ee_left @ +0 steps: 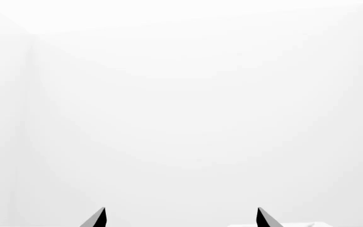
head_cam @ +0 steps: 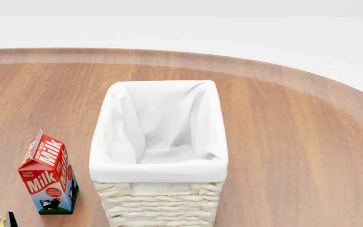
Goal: Pick up the alphabet soup, and put it in the basket.
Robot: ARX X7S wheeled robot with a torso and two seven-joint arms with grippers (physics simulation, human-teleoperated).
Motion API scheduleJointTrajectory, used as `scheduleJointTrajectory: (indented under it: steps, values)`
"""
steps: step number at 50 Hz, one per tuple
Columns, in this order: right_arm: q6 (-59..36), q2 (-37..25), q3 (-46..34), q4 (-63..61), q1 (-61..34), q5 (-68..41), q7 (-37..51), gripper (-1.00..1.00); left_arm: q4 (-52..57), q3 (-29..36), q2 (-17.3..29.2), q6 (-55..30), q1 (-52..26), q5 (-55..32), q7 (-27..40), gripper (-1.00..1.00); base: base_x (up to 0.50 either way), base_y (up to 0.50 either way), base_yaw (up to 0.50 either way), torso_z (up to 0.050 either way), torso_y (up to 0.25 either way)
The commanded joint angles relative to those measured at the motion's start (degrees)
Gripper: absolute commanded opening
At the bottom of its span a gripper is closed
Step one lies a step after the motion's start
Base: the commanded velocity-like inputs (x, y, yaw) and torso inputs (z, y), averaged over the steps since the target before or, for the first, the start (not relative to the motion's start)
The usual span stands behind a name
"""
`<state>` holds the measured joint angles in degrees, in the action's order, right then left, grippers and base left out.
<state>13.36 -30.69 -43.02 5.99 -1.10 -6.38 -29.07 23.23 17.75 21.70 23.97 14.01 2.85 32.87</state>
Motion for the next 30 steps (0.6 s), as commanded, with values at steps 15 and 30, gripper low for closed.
scheduleJointTrajectory:
  steps: [15,30]
  values:
    - [-1.2,1.7,-1.3,1.5,-1.9,0.7,-0.6,1.0,0.5,0.2,0.3,-0.2,0.1,0.1,0.3,1.0,0.0,0.0,0.0,0.0,0.0]
    - [-2.9,2.1,-1.9,1.2,-2.6,1.1,-0.7,1.0,0.6,0.4,0.4,-0.3,0.0,0.0,0.4,1.0,0.0,0.0,0.0,0.0,0.0]
